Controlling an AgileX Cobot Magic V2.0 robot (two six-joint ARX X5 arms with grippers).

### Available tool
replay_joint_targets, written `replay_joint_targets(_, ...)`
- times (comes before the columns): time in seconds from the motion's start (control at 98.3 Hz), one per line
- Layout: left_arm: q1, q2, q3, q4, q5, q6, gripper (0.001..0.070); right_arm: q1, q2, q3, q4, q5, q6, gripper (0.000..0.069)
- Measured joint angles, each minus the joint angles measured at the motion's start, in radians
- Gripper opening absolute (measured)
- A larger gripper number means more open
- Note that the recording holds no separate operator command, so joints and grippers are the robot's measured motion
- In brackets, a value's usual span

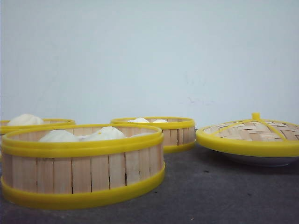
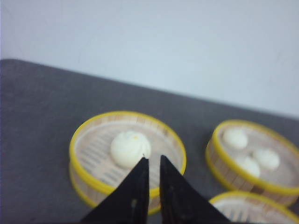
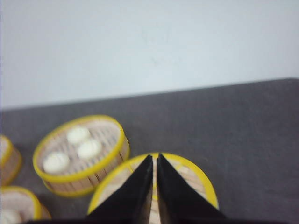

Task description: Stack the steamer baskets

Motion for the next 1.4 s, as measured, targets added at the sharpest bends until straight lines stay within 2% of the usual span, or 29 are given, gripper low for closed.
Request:
replay_joint_targets(0.112,0.0,0.124,0.117,-0.097,0.019,0.064,0.0014,0.0,0.133,0.099,-0.084,0.0,-0.061,0.001)
replay_joint_targets(0.244,0.0,0.249,0.182,-0.187,0.024,0.122,0.0014,0.0,0.267,0.111,-0.137,0.0,-0.093,0.001)
replay_joint_targets(0.397,0.0,0.341,0.182,-0.243,0.024,0.141,0.0014,0.0,0.392,0.104,-0.179,0.001,-0.116,0.001)
replay_joint_targets(0.6,0.0,0.368,0.182,-0.267,0.025,0.147,0.0014,0.0,0.468,0.104,-0.181,0.002,-0.138,0.0022)
replay_joint_targets(0.651,0.0,0.372,0.182,-0.269,0.024,0.147,0.0019,0.0,0.476,0.104,-0.181,0.002,-0.141,0.0078)
replay_joint_targets(0.722,0.0,0.373,0.182,-0.268,0.024,0.147,0.0075,0.0,0.478,0.104,-0.181,0.002,-0.142,0.0227)
replay_joint_targets(0.824,0.0,0.373,0.182,-0.268,0.025,0.147,0.0269,0.0,0.478,0.104,-0.18,0.002,-0.143,0.0469)
replay_joint_targets(0.895,0.0,0.373,0.182,-0.268,0.025,0.147,0.0374,0.0,0.478,0.104,-0.18,0.002,-0.143,0.0555)
replay_joint_targets(0.966,0.0,0.373,0.182,-0.268,0.024,0.147,0.0413,0.0,0.48,0.104,-0.171,0.0,-0.143,0.0587)
replay_joint_targets(1.129,0.0,0.373,0.182,-0.264,0.024,0.147,0.0428,0.034,0.541,0.108,-0.077,-0.038,-0.137,0.06)
replay_joint_targets(1.272,0.0,0.373,0.182,-0.254,0.025,0.147,0.0428,0.095,0.702,0.181,-0.053,-0.069,-0.124,0.0601)
replay_joint_targets(1.404,0.0,0.373,0.182,-0.251,0.025,0.147,0.0428,0.154,0.896,0.346,-0.048,-0.07,-0.11,0.0601)
